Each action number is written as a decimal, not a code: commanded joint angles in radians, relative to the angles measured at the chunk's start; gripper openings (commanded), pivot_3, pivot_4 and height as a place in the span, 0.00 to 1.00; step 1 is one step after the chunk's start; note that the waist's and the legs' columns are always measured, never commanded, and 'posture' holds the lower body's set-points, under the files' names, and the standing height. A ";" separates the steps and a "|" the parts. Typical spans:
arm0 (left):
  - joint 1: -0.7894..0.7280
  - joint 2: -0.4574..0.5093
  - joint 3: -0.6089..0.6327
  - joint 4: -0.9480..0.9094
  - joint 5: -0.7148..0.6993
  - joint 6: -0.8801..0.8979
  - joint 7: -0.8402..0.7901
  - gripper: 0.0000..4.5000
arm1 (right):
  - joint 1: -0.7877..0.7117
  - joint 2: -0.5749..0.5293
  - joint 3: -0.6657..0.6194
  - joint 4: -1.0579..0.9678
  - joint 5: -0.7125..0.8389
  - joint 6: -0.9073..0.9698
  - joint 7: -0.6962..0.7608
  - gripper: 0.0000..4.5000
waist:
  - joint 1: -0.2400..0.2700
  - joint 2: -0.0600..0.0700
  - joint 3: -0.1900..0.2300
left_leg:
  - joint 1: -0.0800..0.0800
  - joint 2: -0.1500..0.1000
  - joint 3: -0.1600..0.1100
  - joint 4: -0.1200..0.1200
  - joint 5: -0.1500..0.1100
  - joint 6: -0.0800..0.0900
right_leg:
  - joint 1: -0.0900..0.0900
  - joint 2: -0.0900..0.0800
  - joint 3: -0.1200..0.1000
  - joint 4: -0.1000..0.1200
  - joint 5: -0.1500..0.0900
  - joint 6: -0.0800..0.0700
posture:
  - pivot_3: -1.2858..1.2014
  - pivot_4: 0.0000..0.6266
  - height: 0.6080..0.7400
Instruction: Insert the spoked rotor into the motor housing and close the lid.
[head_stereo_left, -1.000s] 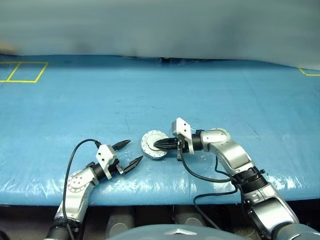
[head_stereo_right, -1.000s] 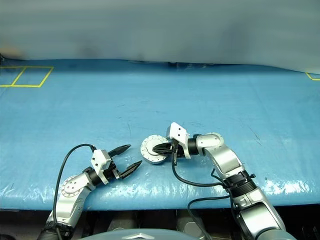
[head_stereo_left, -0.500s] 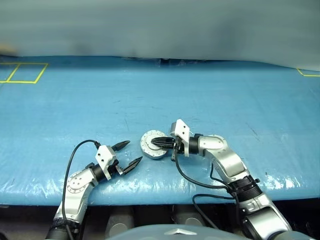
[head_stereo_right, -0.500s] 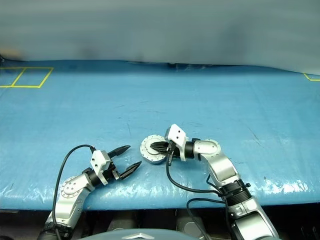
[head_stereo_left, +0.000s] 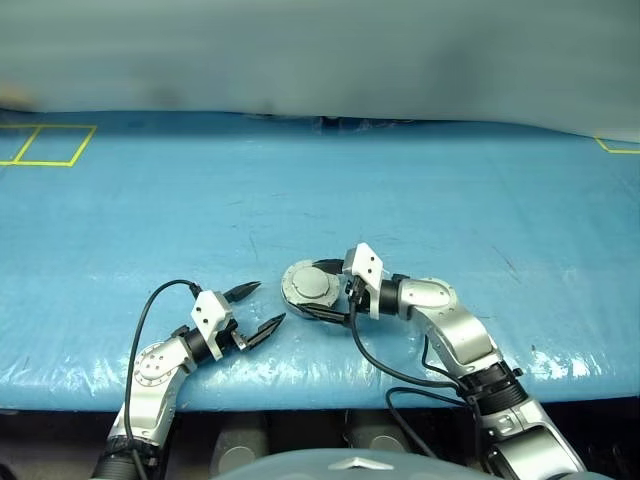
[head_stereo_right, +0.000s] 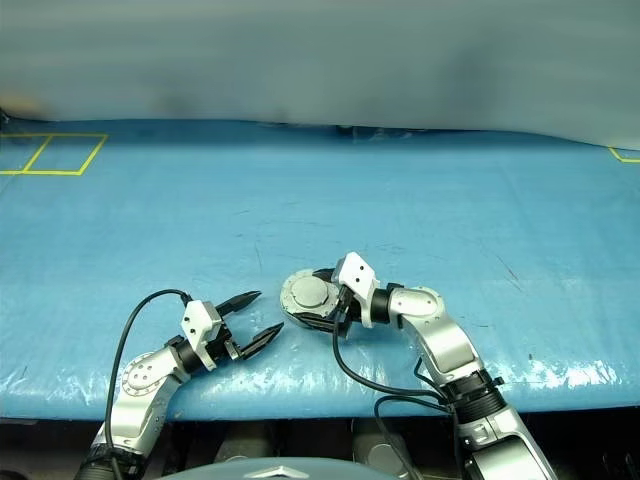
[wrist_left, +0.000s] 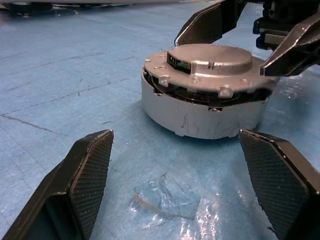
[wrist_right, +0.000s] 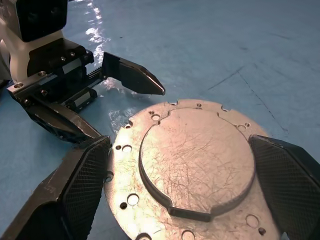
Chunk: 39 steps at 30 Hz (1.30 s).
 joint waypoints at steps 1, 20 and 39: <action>-0.002 0.000 0.000 -0.029 0.000 -0.008 0.001 0.95 | -0.001 0.000 0.004 -0.001 -0.009 -0.026 0.002 0.99 | 0.000 0.000 0.000 | 0.000 0.000 0.000 0.000 0.000 0.000 | 0.000 0.000 0.000 0.000 0.000 0.000 | 0.52 0.24 1.00; 0.003 0.002 0.002 -0.026 0.005 -0.015 0.011 0.95 | -0.008 0.021 0.039 -0.008 -0.074 -0.031 -0.054 0.67 | -0.003 0.000 0.000 | 0.001 0.000 0.000 0.000 0.000 0.000 | 0.000 0.000 0.000 0.001 -0.001 -0.001 | 0.52 0.24 1.00; -0.027 -0.033 0.014 -0.075 -0.054 0.065 0.047 0.95 | 0.002 -0.008 0.099 0.003 -0.166 0.038 -0.116 0.67 | -0.006 0.000 -0.001 | 0.001 0.000 0.000 0.001 0.000 0.000 | 0.001 0.000 0.000 0.001 -0.001 -0.002 | 0.52 0.24 1.00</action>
